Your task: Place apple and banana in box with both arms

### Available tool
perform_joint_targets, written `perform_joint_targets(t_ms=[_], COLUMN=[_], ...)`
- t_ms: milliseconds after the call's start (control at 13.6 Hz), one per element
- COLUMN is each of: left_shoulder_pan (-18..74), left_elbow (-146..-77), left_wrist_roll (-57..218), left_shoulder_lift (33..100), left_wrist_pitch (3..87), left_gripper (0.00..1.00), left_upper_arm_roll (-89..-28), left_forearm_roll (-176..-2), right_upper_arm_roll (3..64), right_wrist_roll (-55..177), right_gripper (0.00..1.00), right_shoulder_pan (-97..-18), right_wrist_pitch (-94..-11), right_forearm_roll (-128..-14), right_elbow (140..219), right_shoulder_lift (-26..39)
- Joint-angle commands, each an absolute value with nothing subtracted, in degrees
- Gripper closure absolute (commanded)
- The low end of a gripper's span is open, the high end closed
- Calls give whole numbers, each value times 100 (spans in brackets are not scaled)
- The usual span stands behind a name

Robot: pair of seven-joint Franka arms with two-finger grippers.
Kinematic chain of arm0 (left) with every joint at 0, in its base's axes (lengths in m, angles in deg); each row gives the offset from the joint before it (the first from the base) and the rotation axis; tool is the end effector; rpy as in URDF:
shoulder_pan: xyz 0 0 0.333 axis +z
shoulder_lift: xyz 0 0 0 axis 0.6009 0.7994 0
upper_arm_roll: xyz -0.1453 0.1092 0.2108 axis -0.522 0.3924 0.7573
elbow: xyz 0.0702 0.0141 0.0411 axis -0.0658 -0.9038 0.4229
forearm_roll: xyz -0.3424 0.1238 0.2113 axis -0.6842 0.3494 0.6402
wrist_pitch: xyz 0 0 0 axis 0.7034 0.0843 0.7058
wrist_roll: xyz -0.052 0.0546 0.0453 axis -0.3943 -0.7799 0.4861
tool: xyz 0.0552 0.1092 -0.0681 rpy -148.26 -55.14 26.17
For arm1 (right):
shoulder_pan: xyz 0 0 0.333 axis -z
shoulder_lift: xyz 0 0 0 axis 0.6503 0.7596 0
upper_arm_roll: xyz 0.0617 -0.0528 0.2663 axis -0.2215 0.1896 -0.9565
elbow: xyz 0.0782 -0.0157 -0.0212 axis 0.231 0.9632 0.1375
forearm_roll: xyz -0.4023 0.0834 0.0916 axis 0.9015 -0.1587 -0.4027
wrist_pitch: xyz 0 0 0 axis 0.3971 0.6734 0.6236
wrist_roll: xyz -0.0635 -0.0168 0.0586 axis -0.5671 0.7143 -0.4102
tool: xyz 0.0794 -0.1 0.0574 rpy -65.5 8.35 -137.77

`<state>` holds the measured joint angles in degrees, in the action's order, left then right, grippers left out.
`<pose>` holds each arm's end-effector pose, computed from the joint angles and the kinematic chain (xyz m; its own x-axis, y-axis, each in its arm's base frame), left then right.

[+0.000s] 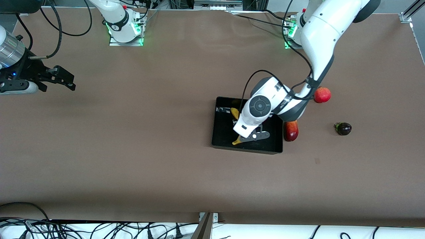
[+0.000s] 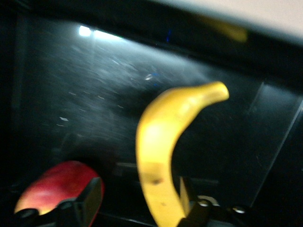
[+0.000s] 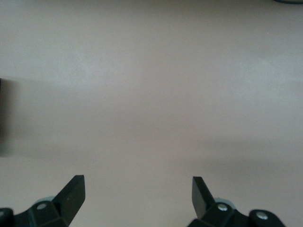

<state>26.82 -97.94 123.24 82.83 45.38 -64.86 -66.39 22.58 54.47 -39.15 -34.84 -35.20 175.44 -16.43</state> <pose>0.5947 -0.3562 0.1743 0.9664 0.2135 -0.1428 0.2113 -0.9769 -0.0309 0.5960 0.0449 0.5217 0.9981 0.0428 0.0448 0.0436 -0.9989 -0.0179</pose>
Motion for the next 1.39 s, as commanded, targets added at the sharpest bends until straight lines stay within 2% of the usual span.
perform_joint_targets(t_ms=[0, 294, 587, 881, 1321], left_shoulder_pan=[3120, 3648, 4561, 5353, 5346], left_elbow=[-9569, -9147, -8663, -8724, -8715], left_wrist_roll=[12059, 10540, 8554, 7596, 7311], left_shoulder_lift=[7603, 6997, 6584, 6082, 5958], left_wrist_pitch=[3725, 2442, 1254, 1007, 900], left_gripper=[0, 0, 0, 0, 0], left_upper_arm_roll=[-6505, -6471, -6541, -6532, -6471], left_forearm_roll=[-6606, -6537, -6764, -7344, -7275], right_upper_arm_roll=[2206, 2206, 2206, 2206, 2206], right_wrist_roll=[5445, 5445, 5445, 5445, 5445], right_gripper=[0, 0, 0, 0, 0], right_shoulder_pan=[-3846, -3846, -3846, -3846, -3846], right_wrist_pitch=[-3394, -3394, -3394, -3385, -3385], right_forearm_roll=[-3518, -3518, -3518, -3518, -3518], right_elbow=[17422, 17422, 17422, 17422, 17422], right_shoulder_lift=[-1599, -1599, -1599, -1599, -1599])
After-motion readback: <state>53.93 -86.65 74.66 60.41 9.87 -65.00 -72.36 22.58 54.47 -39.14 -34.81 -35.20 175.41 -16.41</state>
